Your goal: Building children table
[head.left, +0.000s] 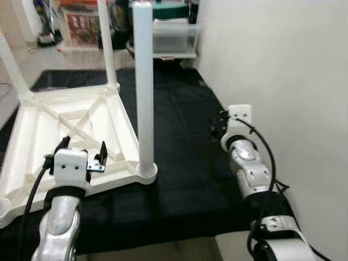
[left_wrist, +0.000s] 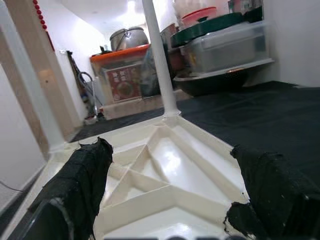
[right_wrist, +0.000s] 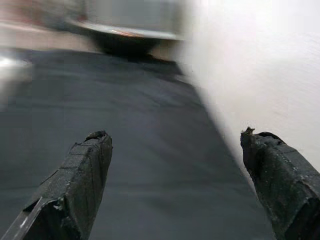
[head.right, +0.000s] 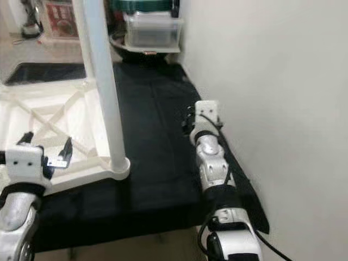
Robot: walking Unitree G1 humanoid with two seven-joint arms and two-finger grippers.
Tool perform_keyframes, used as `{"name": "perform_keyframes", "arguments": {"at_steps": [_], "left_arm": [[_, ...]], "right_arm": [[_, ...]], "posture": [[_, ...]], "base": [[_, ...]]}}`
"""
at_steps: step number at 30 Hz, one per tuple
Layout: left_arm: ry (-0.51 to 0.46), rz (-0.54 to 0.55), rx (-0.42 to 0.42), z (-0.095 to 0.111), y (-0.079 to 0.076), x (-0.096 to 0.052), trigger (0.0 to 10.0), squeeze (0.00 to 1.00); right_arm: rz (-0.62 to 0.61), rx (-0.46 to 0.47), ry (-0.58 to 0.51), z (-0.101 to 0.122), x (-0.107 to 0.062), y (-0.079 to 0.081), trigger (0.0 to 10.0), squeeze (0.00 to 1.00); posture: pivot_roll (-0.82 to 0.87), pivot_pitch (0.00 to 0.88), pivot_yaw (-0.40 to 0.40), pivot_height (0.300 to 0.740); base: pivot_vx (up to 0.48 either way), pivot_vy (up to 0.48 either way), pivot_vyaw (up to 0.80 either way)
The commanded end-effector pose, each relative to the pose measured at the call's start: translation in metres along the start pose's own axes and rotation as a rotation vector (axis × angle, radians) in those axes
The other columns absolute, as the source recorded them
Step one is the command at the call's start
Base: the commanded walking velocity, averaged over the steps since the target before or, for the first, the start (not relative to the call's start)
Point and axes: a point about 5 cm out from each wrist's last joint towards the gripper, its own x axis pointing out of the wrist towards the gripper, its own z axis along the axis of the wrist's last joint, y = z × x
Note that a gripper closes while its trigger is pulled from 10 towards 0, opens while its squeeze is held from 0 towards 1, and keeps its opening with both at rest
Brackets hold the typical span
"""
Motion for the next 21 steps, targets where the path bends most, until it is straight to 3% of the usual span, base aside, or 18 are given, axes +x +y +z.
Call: {"name": "perform_keyframes", "arguments": {"at_steps": [1, 3, 5, 7, 8, 13, 14, 16, 17, 20, 21], "left_arm": [[0.003, -0.007, -0.002, -0.001, -0.004, -0.002, 10.0, 0.00], [0.007, -0.005, -0.001, -0.002, -0.003, -0.002, 10.0, 0.00], [0.016, 0.004, -0.003, -0.004, -0.003, -0.002, 10.0, 0.00], [0.018, 0.006, -0.004, -0.004, -0.002, -0.002, 10.0, 0.00], [0.021, 0.010, -0.001, -0.005, -0.002, -0.002, 10.0, 0.00], [0.023, 0.015, 0.014, -0.005, -0.003, -0.002, 10.0, 0.00], [0.025, 0.016, 0.016, -0.006, -0.003, -0.003, 10.0, 0.00], [0.026, 0.017, 0.017, -0.006, -0.003, -0.004, 10.0, 0.00], [0.028, 0.017, 0.018, -0.006, -0.003, -0.005, 10.0, 0.00], [0.031, 0.017, 0.021, -0.006, -0.003, -0.006, 10.0, 0.00], [0.032, 0.016, 0.022, -0.006, -0.002, -0.006, 10.0, 0.00]], "right_arm": [[0.186, 0.008, -0.067, 0.012, -0.005, 0.003, 10.0, 0.74], [0.242, -0.007, -0.084, 0.016, -0.006, 0.004, 10.0, 0.74], [0.309, -0.062, -0.109, 0.025, -0.008, 0.000, 10.0, 0.59], [0.321, -0.081, -0.113, 0.028, -0.007, -0.002, 10.0, 0.55], [0.304, -0.099, -0.129, 0.033, -0.005, -0.005, 10.0, 0.44], [0.268, -0.068, -0.159, 0.040, 0.000, -0.003, 10.0, 0.46], [0.259, -0.024, -0.165, 0.040, 0.000, 0.001, 10.0, 0.31], [0.259, 0.006, -0.168, 0.040, 0.000, 0.003, 10.0, 0.31], [0.257, -0.006, -0.150, 0.037, 0.001, 0.007, 10.0, 0.16], [0.262, -0.022, -0.142, 0.032, 0.000, 0.011, 10.0, 0.17], [0.247, -0.020, -0.140, 0.031, 0.000, 0.010, 10.0, 0.09]], "posture": [[0.05, 0.000, -0.062, 0.740], [0.05, 0.000, -0.062, 0.740], [0.05, 0.000, -0.062, 0.740], [0.05, 0.000, -0.062, 0.740], [0.05, 0.000, -0.069, 0.740], [0.06, 0.000, -0.076, 0.740], [0.07, 0.000, -0.079, 0.740], [0.07, 0.000, -0.079, 0.740], [0.07, 0.000, -0.080, 0.740], [0.07, 0.000, -0.079, 0.740], [0.08, 0.000, -0.082, 0.740]], "base": [[0.000, 0.000, 0.00], [0.000, 0.000, 0.00], [0.000, 0.000, 0.00], [0.000, 0.000, 0.00], [0.000, 0.000, 0.00], [0.000, 0.000, 0.64], [0.000, 0.000, 0.80], [0.000, 0.000, 0.80], [0.000, 0.000, 0.00], [0.000, 0.000, 0.80], [0.000, 0.000, 0.80]]}}
